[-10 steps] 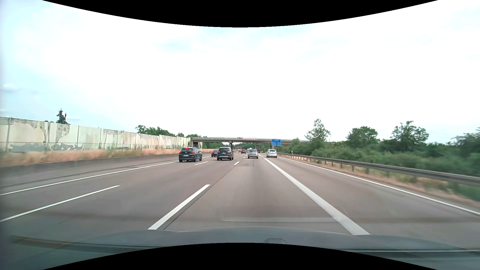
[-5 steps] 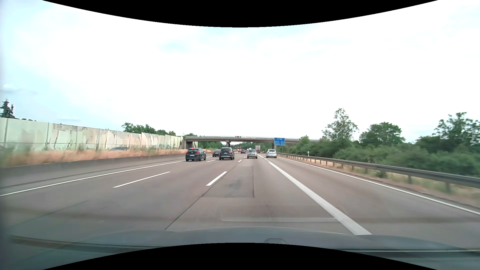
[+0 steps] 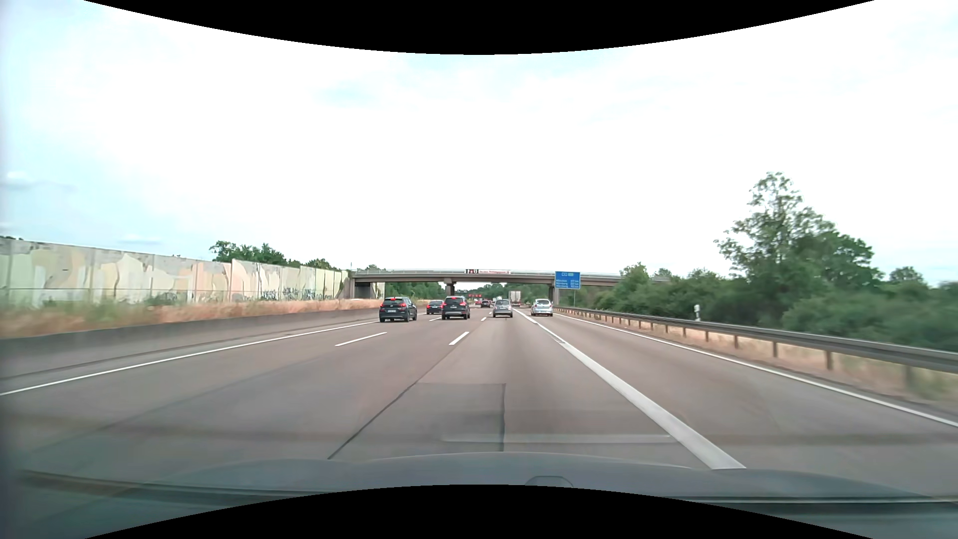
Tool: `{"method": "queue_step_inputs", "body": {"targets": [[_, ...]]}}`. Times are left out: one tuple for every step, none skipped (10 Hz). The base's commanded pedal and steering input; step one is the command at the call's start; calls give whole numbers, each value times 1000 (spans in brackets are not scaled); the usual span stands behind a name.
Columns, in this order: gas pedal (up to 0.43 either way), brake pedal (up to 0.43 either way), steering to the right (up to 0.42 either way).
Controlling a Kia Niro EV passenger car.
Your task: Follow the waypoints while adhering to traffic rules and regulations
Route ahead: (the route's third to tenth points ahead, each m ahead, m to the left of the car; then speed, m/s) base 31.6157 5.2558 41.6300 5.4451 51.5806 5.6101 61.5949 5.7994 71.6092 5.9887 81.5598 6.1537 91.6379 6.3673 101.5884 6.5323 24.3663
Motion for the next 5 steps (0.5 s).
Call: {"method": "queue_step_inputs", "body": {"targets": [[0, 0, -4], [0, 0, -4], [0, 0, -3], [0, 0, -2], [0, 0, -2]]}}
